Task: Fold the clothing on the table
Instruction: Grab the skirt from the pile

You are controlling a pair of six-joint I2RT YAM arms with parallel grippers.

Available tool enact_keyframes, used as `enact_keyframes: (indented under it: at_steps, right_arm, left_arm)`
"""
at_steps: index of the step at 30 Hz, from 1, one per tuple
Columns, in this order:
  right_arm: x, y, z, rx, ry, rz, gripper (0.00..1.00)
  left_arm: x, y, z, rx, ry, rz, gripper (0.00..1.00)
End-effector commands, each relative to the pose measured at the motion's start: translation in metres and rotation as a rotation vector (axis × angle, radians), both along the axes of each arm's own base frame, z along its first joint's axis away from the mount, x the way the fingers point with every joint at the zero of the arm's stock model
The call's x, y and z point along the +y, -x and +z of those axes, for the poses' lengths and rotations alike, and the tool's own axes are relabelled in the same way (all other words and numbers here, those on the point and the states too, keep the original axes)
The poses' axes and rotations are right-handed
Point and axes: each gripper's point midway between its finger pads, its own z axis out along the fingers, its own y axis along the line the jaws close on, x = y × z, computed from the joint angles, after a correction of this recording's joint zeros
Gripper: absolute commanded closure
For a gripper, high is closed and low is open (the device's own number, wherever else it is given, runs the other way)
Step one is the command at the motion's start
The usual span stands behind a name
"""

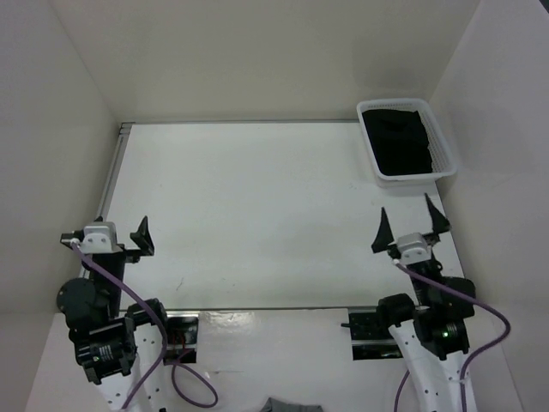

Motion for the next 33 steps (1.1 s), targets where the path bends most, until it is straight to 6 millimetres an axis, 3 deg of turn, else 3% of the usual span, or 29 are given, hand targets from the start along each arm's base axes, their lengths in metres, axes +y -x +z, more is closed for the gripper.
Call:
enact_keyframes:
  at_steps: [1, 3, 4, 5, 6, 7, 9, 10, 12, 13, 15, 16, 17, 18, 19, 20, 21, 23, 24, 25, 26, 27, 29, 30, 33]
  right_arm:
    - [-0.063, 0.039, 0.057, -0.136, -0.285, -0.252, 0.01]
    - [-0.078, 0.035, 0.058, -0.069, -0.35, -0.339, 0.01]
    - [-0.086, 0.029, 0.07, -0.028, -0.385, -0.391, 0.01]
    - [-0.086, 0.02, 0.06, 0.058, -0.38, -0.412, 0.01]
    - [-0.088, 0.022, 0.073, 0.073, -0.398, -0.42, 0.01]
    - [-0.086, 0.0, 0.063, 0.165, -0.4, -0.439, 0.01]
    - [-0.086, -0.011, 0.062, 0.247, -0.456, -0.456, 0.01]
    - [-0.083, -0.035, 0.048, 0.343, -0.453, -0.458, 0.01]
    - [-0.082, -0.052, 0.038, 0.44, -0.459, -0.462, 0.01]
    - [-0.077, -0.078, 0.017, 0.549, -0.445, -0.453, 0.01]
    - [-0.075, -0.102, 0.009, 0.629, -0.432, -0.447, 0.01]
    - [-0.078, -0.128, -0.019, 0.738, -0.448, -0.481, 0.01]
    - [-0.084, -0.141, -0.018, 0.751, -0.451, -0.5, 0.01]
    - [-0.084, -0.153, -0.029, 0.797, -0.461, -0.511, 0.01]
    - [-0.096, -0.163, -0.038, 0.823, -0.493, -0.552, 0.01]
    - [-0.098, -0.184, -0.05, 0.866, -0.5, -0.531, 0.01]
    - [-0.103, -0.192, -0.054, 0.876, -0.526, -0.528, 0.01]
    - [-0.114, -0.21, -0.051, 0.879, -0.583, -0.5, 0.01]
    - [-0.119, -0.223, -0.069, 0.928, -0.608, -0.507, 0.01]
    - [-0.124, -0.229, -0.074, 0.951, -0.62, -0.5, 0.01]
    - [-0.137, -0.234, -0.071, 0.947, -0.656, -0.511, 0.01]
    - [-0.143, -0.243, -0.09, 0.99, -0.677, -0.519, 0.01]
    - [-0.149, -0.256, -0.095, 0.988, -0.665, -0.528, 0.01]
    - [-0.153, -0.264, -0.114, 1.026, -0.666, -0.547, 0.01]
    - [-0.153, -0.28, -0.13, 1.079, -0.662, -0.528, 0.01]
  left_arm:
    - [-0.006, 0.0, 0.039, -0.009, -0.084, -0.037, 0.0]
    - [-0.003, -0.006, 0.061, 0.024, -0.102, -0.036, 0.0]
    - [0.0, -0.009, 0.066, 0.048, -0.124, -0.033, 0.0]
    - [0.004, -0.019, 0.072, 0.102, -0.118, -0.035, 0.0]
    - [0.009, -0.026, 0.071, 0.136, -0.115, -0.028, 0.0]
    - [0.013, -0.032, 0.066, 0.181, -0.106, -0.02, 0.0]
    - [0.026, -0.056, 0.051, 0.284, -0.066, -0.011, 0.0]
    - [0.032, -0.073, 0.033, 0.364, -0.035, -0.018, 0.0]
    - [0.036, -0.091, 0.017, 0.437, -0.005, -0.039, 0.0]
    - [0.043, -0.11, -0.005, 0.519, 0.051, -0.044, 0.0]
    - [0.045, -0.129, -0.025, 0.601, 0.104, -0.057, 0.0]
    - [0.045, -0.148, -0.044, 0.673, 0.159, -0.074, 0.0]
    - [0.044, -0.158, -0.052, 0.705, 0.184, -0.081, 0.0]
    - [0.042, -0.167, -0.06, 0.736, 0.206, -0.09, 0.0]
    - [0.043, -0.182, -0.079, 0.8, 0.227, -0.08, 0.0]
    - [0.042, -0.191, -0.078, 0.804, 0.249, -0.073, 0.0]
    - [0.04, -0.201, -0.091, 0.845, 0.267, -0.081, 0.0]
    - [0.034, -0.212, -0.095, 0.861, 0.234, -0.075, 0.0]
    - [0.033, -0.221, -0.101, 0.862, 0.216, -0.063, 0.0]
    - [0.037, -0.224, -0.103, 0.866, 0.187, -0.018, 0.0]
    - [0.028, -0.228, -0.102, 0.859, 0.16, -0.026, 0.0]
    - [0.026, -0.23, -0.104, 0.853, 0.145, -0.018, 0.0]
    - [0.015, -0.233, -0.119, 0.858, 0.11, -0.03, 0.0]
    - [0.012, -0.231, -0.117, 0.838, 0.1, -0.031, 0.0]
    - [0.008, -0.226, -0.134, 0.831, 0.085, -0.046, 0.0]
